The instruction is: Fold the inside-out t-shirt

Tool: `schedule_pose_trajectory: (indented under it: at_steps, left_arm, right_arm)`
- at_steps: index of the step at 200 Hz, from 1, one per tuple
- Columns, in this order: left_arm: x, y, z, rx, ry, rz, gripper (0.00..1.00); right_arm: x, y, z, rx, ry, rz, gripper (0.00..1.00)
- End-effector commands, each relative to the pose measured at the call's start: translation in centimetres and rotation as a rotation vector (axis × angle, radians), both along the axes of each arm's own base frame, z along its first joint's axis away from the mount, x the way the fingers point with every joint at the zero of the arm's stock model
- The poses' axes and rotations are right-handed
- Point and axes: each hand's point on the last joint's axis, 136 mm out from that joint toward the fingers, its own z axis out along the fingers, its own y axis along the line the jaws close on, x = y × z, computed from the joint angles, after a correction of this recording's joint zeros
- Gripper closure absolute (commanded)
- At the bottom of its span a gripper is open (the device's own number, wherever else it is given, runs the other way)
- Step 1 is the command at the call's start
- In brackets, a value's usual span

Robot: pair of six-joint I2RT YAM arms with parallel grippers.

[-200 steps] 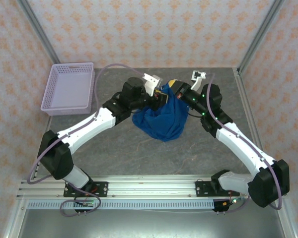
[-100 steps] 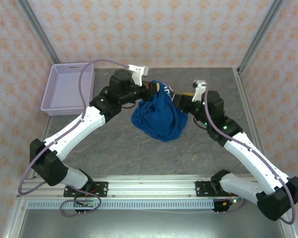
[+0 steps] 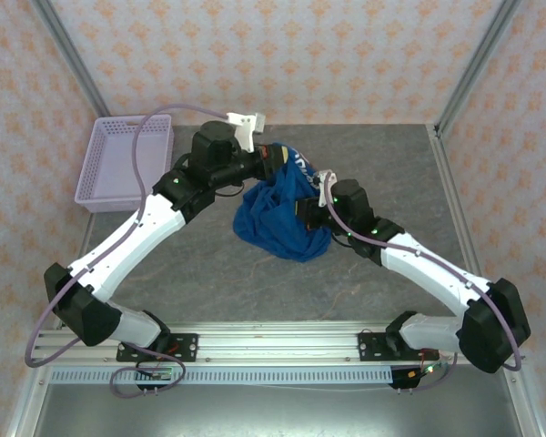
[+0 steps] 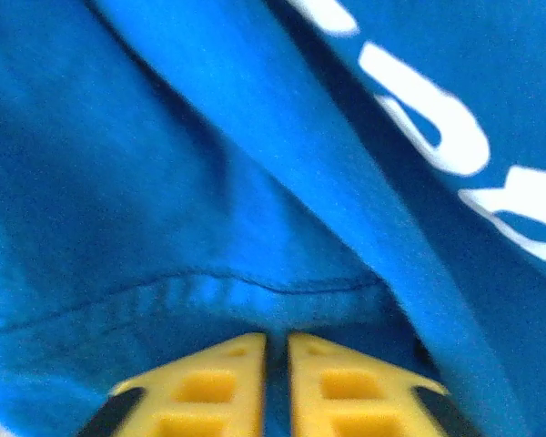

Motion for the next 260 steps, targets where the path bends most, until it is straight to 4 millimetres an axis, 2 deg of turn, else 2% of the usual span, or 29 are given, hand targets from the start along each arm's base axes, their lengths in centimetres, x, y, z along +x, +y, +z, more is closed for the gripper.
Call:
schedule_pose_trajectory:
  at_steps: [1,30,43,64,82,89,99,109,118,126,138,154,178,201,213,225,240,260]
  left_arm:
    - [-0.9,1.3,5.9,-0.047,-0.129,0.027,1.0]
    - [-1.5,2.1,8.9,-0.056,-0.199,0.047,1.0]
    - [-1.9,2.4,10.5,-0.082,-0.231,0.05,1.0]
    - [-2.7,2.8,13.0,-0.129,-0.274,0.047,1.0]
    - [-3.0,3.0,14.4,-0.156,-0.303,0.051,1.0]
    - [-2.8,3.0,14.4,-0.153,-0.299,0.059,1.0]
    - [-2.5,3.0,14.1,-0.141,-0.288,0.069,1.0]
    - [-2.2,3.0,13.8,-0.131,-0.277,0.076,1.0]
    - [-2.0,3.1,13.8,-0.133,-0.273,0.083,1.0]
    - [-1.9,3.0,13.7,-0.136,-0.268,0.085,1.0]
    - [-1.6,2.8,13.5,-0.138,-0.259,0.089,1.0]
    - [-1.2,2.7,13.0,-0.128,-0.248,0.093,1.0]
    - [-0.7,2.5,12.5,-0.116,-0.239,0.1,1.0]
    - [-0.4,2.4,12.1,-0.103,-0.231,0.102,1.0]
    - [-0.4,2.3,12.1,-0.101,-0.231,0.1,1.0]
    - [-0.4,2.3,11.9,-0.099,-0.229,0.1,1.0]
    - [-0.3,2.5,11.8,-0.092,-0.23,0.108,1.0]
    - [-0.1,3.0,11.7,-0.08,-0.232,0.134,1.0]
  right_arm:
    - [0.5,-0.9,4.9,-0.011,-0.144,-0.018,1.0]
    - [1.2,-5.0,9.8,-0.071,-0.241,-0.159,1.0]
    - [1.4,-6.6,11.0,-0.092,-0.254,-0.223,1.0]
    - [1.2,-7.0,11.2,-0.137,-0.244,-0.219,1.0]
    - [0.1,-5.2,11.2,-0.094,-0.255,-0.115,1.0]
    - [-0.3,-4.6,11.1,-0.077,-0.262,-0.081,1.0]
    - [-0.7,-4.3,11.1,-0.072,-0.267,-0.067,0.94]
    - [-0.5,-5.1,10.7,-0.102,-0.262,-0.109,0.89]
    - [0.0,-6.4,10.4,-0.144,-0.247,-0.183,0.8]
    - [0.0,-6.7,10.1,-0.166,-0.244,-0.188,0.71]
    - [-0.5,-5.8,10.1,-0.135,-0.247,-0.136,0.61]
    - [-2.4,-2.8,10.4,-0.006,-0.272,0.019,0.49]
    - [-4.1,0.1,10.1,0.093,-0.275,0.144,0.43]
    - [-4.3,1.3,9.1,0.102,-0.269,0.169,0.39]
    - [-3.5,1.4,9.0,0.114,-0.269,0.141,0.39]
    - [-2.1,1.2,8.7,0.096,-0.265,0.076,0.43]
    - [-0.5,0.3,8.4,0.043,-0.264,-0.014,0.58]
    - [0.1,-0.4,8.2,-0.002,-0.277,-0.049,0.81]
